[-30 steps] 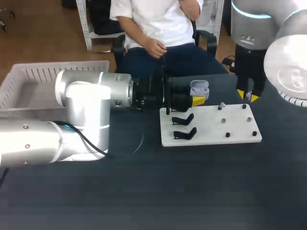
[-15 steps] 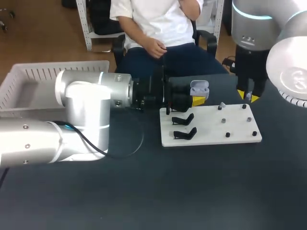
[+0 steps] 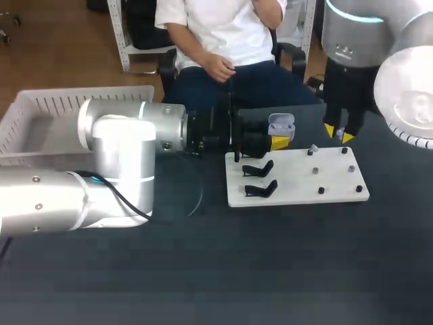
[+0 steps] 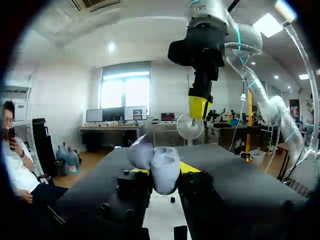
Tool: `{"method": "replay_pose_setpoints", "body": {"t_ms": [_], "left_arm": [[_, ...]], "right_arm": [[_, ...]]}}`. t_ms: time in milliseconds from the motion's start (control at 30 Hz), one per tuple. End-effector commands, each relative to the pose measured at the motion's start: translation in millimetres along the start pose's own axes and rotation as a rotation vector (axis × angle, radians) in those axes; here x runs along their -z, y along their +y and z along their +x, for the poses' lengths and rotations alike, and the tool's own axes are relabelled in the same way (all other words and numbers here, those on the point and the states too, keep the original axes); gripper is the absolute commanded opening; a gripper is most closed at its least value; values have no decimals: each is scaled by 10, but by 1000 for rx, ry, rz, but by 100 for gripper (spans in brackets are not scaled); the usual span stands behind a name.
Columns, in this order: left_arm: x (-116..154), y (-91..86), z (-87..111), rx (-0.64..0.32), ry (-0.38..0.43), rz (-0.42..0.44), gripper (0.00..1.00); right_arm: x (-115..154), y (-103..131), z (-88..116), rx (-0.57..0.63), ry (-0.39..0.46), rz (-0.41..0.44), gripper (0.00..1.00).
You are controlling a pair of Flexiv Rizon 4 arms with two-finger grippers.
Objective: Pick up each earbud case from the left stands, insert the matching earbuds, close the lid, and place the case in the box.
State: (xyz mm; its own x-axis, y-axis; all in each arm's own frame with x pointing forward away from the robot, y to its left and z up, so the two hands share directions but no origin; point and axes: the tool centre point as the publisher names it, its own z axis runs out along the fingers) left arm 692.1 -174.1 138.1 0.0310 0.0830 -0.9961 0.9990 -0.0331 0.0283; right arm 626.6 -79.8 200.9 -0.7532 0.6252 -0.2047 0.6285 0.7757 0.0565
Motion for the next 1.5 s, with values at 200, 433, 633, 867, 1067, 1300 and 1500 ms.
{"method": "replay_pose_setpoints", "body": {"t_ms": [200, 433, 633, 867, 1067, 1300, 1500], "left_arm": [[1, -14, 8, -3, -4, -6, 0], [1, -14, 8, -3, -4, -6, 0], [1, -14, 8, -3, -4, -6, 0], [1, -14, 8, -3, -4, -6, 0], [1, -14, 8, -3, -4, -6, 0], [1, -14, 8, -3, -4, -6, 0], [1, -14, 8, -3, -4, -6, 0]], "right_arm": [[41, 352, 45, 12, 8, 20, 0], [37, 569, 9, 37, 20, 16, 0], [27, 733, 14, 46, 22, 14, 0], [-45, 834, 11, 33, 43, -10, 0], [-41, 886, 31, 55, 44, -2, 0], [-65, 953, 70, 91, 43, 14, 0], [-111, 945, 100, 111, 48, 36, 0]]}}
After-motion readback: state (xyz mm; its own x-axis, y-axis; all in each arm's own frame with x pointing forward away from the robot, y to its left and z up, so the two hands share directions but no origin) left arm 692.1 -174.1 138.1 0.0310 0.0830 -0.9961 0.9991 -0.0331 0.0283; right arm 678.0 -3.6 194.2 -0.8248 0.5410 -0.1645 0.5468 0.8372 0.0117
